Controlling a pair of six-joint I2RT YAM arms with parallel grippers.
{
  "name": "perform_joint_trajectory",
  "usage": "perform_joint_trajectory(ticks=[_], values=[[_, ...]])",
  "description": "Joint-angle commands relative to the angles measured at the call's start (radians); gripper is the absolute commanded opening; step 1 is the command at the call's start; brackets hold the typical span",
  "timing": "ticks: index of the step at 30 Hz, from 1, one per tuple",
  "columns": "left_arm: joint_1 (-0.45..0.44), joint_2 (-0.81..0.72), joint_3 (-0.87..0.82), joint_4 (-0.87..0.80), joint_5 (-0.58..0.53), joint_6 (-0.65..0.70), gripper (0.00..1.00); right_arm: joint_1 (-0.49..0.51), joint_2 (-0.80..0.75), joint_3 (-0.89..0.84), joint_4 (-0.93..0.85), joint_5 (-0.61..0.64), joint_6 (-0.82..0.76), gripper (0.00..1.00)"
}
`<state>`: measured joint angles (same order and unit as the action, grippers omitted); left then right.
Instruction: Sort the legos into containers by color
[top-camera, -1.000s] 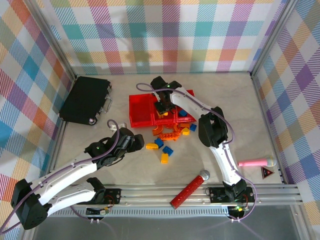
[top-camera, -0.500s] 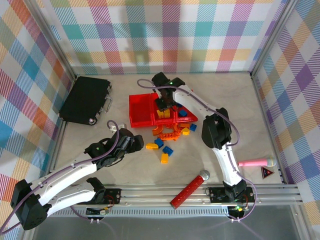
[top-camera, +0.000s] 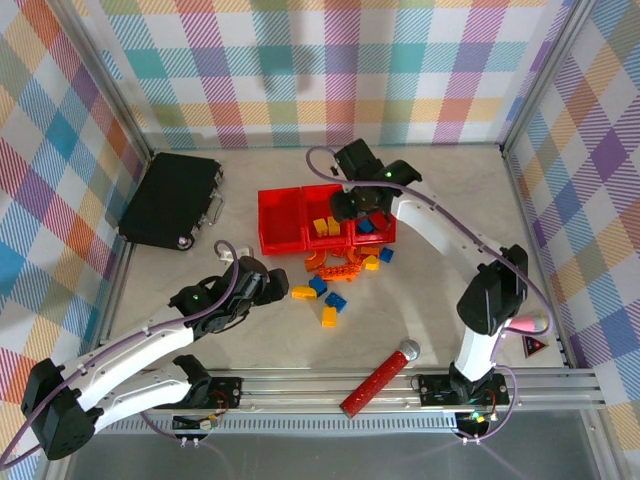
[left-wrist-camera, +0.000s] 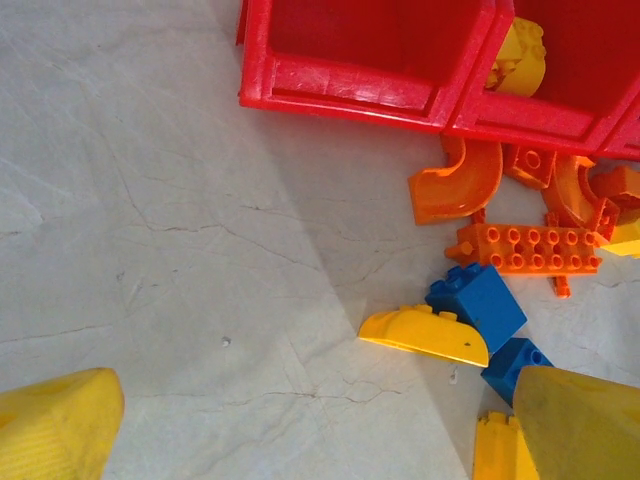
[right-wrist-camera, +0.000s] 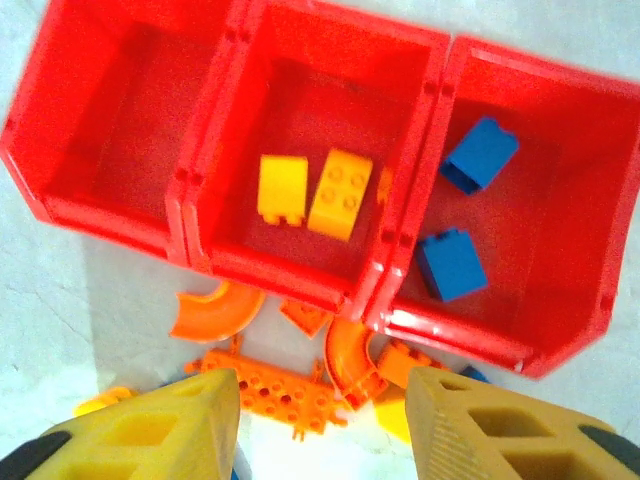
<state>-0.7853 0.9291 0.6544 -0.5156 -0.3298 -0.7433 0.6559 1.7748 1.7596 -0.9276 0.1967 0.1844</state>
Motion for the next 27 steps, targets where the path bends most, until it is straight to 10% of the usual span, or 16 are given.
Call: perform_joint_trajectory(ticks=[1, 27], values=[[-0.013, 0.017, -0.017, 0.037, 0.016, 0.001, 1.0, -0.015, -0.054, -0.107, 0.032, 0.022, 0.061, 0.51], [-0.014, 0.071, -0.002, 0.043, 0.016, 0.006, 1.0, -0.119, 0.078, -0.382, 0.17, -0.148, -0.048, 0.61]])
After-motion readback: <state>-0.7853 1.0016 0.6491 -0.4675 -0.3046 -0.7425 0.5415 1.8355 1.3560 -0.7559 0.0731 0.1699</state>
